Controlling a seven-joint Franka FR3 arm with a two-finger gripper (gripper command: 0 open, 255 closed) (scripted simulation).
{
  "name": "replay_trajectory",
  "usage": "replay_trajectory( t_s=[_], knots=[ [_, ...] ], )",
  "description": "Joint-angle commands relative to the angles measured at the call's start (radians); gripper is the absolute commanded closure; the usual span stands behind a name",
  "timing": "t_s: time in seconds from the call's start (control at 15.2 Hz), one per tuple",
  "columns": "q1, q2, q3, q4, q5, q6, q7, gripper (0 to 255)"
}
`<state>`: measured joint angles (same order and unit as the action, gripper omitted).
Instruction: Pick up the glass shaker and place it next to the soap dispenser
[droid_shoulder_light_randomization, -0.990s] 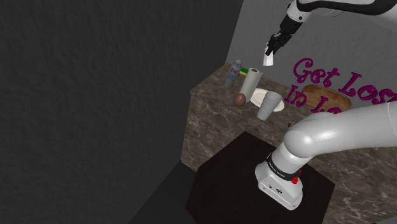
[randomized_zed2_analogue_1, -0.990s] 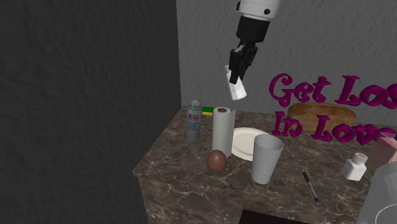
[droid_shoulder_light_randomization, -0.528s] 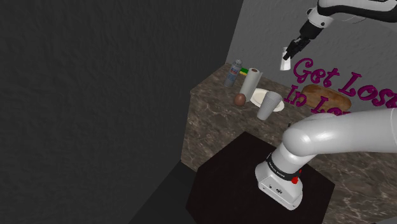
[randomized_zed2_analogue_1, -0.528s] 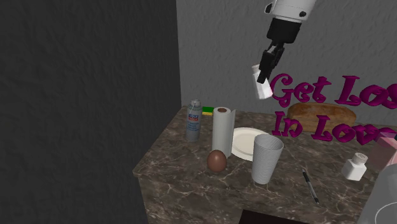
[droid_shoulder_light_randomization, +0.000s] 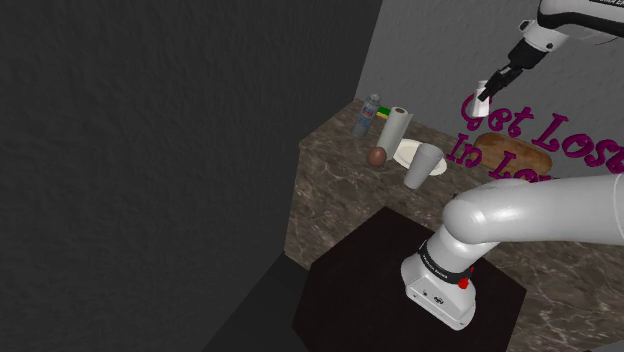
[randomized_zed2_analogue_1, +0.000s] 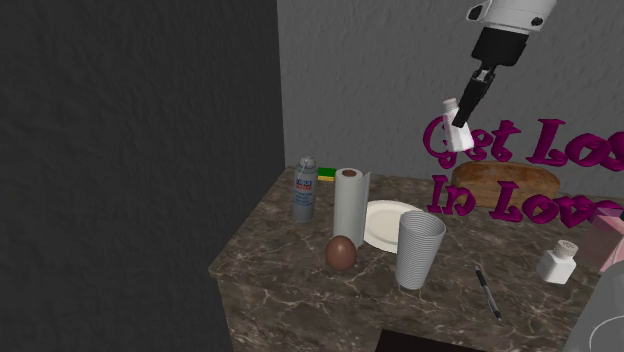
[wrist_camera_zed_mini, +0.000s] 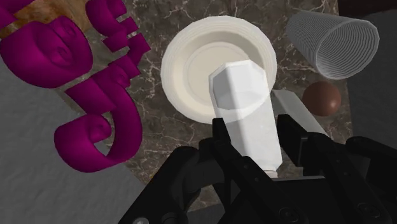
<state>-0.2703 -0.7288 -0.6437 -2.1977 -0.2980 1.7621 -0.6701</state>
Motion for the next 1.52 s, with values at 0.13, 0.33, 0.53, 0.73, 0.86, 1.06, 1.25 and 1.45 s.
replay_trajectory(
  t_s=[0.13,0.33,0.53,0.73,0.86,1.06,1.25,1.45],
  knots=[
    [-0.009,0.012,-0.089,0.054,-0.027,-0.020,-0.099,255],
    [-0.005,0.028,-0.160,0.105,-0.042,-0.035,-0.172,255],
    [0.010,0.052,-0.239,0.167,-0.052,-0.049,-0.247,255],
    [0.038,0.083,-0.327,0.238,-0.056,-0.063,-0.323,255],
    [0.066,0.106,-0.394,0.291,-0.056,-0.072,-0.375,255],
    [0.127,0.142,-0.509,0.380,-0.051,-0.089,-0.453,255],
    [0.198,0.161,-0.621,0.448,-0.052,-0.094,-0.511,255],
    [0.188,0.150,-0.625,0.404,-0.064,-0.057,-0.507,255]
  ],
)
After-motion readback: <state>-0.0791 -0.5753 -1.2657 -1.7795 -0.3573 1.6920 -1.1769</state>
